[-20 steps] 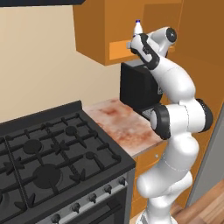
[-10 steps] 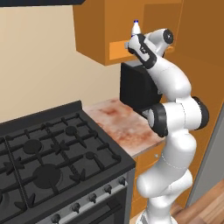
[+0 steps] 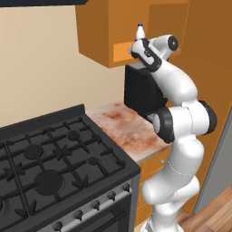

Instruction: Pick the bottled water from the counter and place it in the open cabinet.

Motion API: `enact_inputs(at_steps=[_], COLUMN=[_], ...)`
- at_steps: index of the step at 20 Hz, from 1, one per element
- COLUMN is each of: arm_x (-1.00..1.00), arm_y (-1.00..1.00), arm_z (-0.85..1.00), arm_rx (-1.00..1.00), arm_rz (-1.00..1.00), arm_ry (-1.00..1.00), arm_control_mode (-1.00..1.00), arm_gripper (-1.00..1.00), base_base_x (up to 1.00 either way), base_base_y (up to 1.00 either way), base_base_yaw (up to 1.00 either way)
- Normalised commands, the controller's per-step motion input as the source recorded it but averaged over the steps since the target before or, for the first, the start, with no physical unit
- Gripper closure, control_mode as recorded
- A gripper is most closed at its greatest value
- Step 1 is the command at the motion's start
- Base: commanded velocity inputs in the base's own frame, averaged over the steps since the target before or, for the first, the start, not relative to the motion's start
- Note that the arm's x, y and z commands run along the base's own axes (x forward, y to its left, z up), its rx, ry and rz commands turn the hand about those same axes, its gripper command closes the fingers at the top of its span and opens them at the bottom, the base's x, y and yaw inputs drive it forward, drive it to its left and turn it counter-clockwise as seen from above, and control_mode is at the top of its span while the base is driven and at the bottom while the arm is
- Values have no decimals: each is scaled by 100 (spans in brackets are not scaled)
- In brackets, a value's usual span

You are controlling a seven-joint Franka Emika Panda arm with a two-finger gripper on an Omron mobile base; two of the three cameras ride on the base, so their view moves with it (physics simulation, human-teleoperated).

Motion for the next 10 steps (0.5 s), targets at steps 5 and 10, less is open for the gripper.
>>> enact_inputs(at_steps=[5, 10], arm_x=[0, 9], arm_y=[0, 0], arm_z=[-14, -9], arm_rx=[0, 0], arm_rz=[0, 0], arm_ry=[-6, -6], arm_control_mode=[-100, -100], arm_gripper=[100, 100], base_base_x=[0, 0], base_base_y=[0, 0], base_base_yaw=[0, 0])
